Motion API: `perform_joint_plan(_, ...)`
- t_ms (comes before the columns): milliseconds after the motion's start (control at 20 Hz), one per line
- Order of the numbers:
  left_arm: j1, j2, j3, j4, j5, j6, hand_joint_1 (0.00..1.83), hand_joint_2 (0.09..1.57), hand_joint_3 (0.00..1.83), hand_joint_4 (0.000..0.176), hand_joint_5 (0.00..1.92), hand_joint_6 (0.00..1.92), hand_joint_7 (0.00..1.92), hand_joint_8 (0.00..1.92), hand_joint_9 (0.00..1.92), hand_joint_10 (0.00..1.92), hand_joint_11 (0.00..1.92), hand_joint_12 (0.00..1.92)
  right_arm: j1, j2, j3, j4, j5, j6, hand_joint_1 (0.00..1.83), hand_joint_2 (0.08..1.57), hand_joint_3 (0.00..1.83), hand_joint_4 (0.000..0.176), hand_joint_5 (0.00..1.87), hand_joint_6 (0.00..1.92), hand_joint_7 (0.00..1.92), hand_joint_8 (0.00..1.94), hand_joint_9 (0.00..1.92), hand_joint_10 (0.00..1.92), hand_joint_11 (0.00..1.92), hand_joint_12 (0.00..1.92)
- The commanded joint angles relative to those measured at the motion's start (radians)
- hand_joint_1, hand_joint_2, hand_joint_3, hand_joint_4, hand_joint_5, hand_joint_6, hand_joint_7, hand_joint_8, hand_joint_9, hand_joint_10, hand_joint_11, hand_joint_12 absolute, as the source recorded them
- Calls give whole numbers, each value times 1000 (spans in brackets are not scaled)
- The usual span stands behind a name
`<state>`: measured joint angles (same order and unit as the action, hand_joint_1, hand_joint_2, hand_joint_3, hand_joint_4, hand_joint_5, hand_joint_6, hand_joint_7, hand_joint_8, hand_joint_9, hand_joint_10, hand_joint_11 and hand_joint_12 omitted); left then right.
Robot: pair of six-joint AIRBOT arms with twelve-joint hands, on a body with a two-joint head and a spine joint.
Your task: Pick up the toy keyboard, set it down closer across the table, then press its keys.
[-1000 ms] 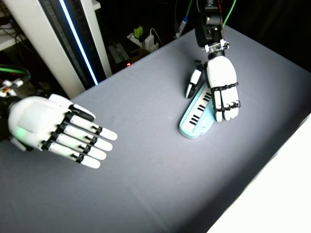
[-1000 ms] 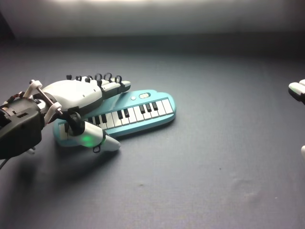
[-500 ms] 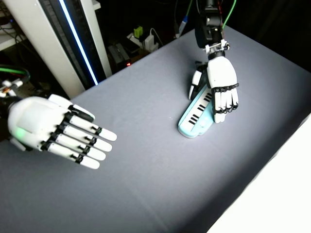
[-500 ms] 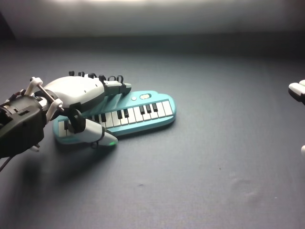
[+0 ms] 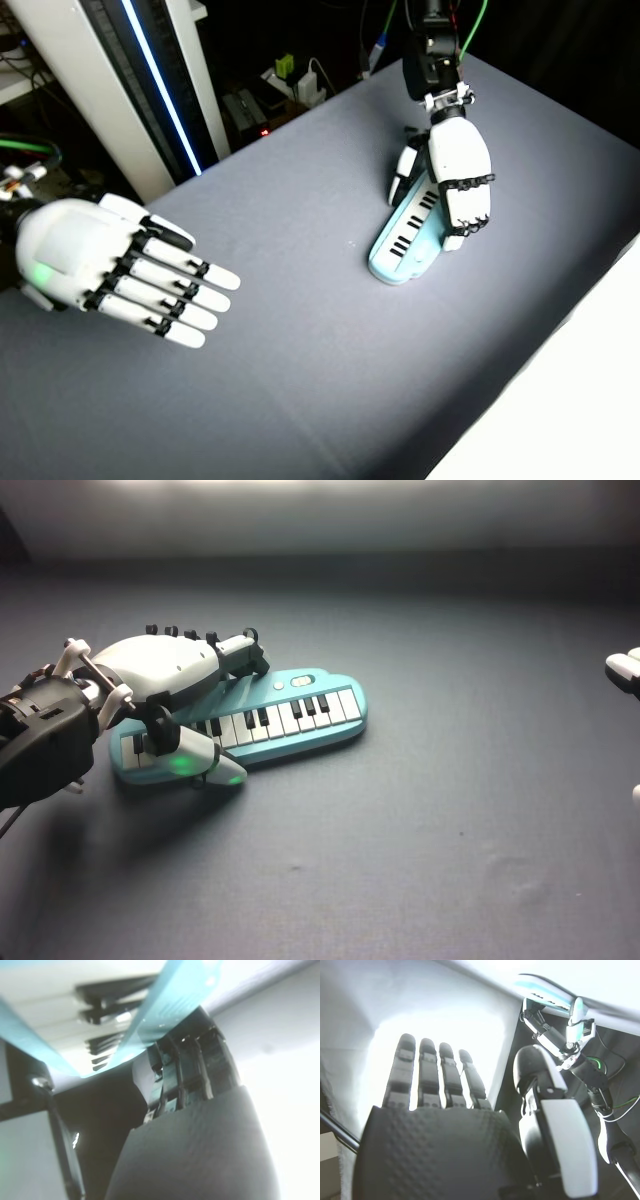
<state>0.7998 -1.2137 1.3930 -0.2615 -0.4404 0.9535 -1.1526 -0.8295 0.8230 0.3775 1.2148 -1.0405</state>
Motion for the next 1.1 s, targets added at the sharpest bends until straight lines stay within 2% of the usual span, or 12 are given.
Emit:
perform_joint_plan(0,3,-11,0,11,-22,27,1298,1287,0,0,166,1744,617,1590,659,1920,945,1921,1,2,1,-9,123,8,411,1402,0,0,0,0,0,0,0,0,0,0)
perform_joint_plan(100,3,-10,-3,15,-26,27,1400,1128,0,0,139,1778,248,1666,600,1899,894,1921,1,2,2,-8,127,8,411,1402,0,0,0,0,0,0,0,0,0,0)
perform_joint_plan(150,2,-6,-9,20,-33,27,1319,1256,6,0,169,1766,531,1626,620,1917,933,1921,1,2,2,-8,129,8,409,1398,0,0,0,0,0,0,0,0,0,0)
perform_joint_plan(250,-3,5,-25,37,-51,27,1311,1302,19,0,163,1769,554,1656,564,1893,878,1921,1,3,2,-8,139,11,385,1391,0,0,0,0,0,0,0,0,0,0)
perform_joint_plan(400,-27,27,-69,118,-96,2,1278,1131,0,0,170,1749,239,1815,610,1921,877,1921,1,12,-1,-8,164,26,344,1393,0,0,0,0,0,0,0,0,0,0)
perform_joint_plan(450,-35,30,-78,151,-111,-20,1293,1253,13,0,183,1756,535,1653,617,1921,795,1921,1,18,-5,-8,178,26,380,1386,0,0,0,0,0,0,0,0,0,0)
perform_joint_plan(600,-66,21,-93,257,-139,-93,1297,1278,8,0,184,1760,629,1589,616,1921,873,1921,-2,32,-17,-8,220,28,416,1396,3,0,0,0,0,0,0,0,0,0)
perform_joint_plan(750,-112,-21,-87,358,-134,-161,1296,1290,8,0,170,1795,609,1620,664,1921,913,1921,-3,46,-29,-15,266,28,416,1425,7,0,0,0,0,0,0,0,0,0)
perform_joint_plan(800,-139,-57,-70,418,-117,-210,1362,1139,0,0,158,1798,360,1757,614,1908,870,1921,-3,52,-33,-21,281,29,384,1424,4,19,0,0,0,0,0,0,0,0)
perform_joint_plan(850,-151,-81,-56,449,-107,-239,1321,1230,8,0,178,1742,597,1584,629,1823,854,1903,-3,54,-34,-26,288,32,329,1438,9,24,0,0,0,0,0,0,0,0)
perform_joint_plan(900,-168,-120,-33,496,-94,-279,1424,1251,9,0,195,1594,538,1579,694,1648,773,1852,-3,56,-34,-36,295,38,65,1479,23,38,0,0,0,0,0,0,0,0)
perform_joint_plan(1050,-209,-224,18,541,-53,-317,1442,1283,0,0,267,1371,497,1609,656,1661,581,1807,-2,57,-32,-60,305,39,0,1477,14,40,0,0,0,0,0,0,0,0)
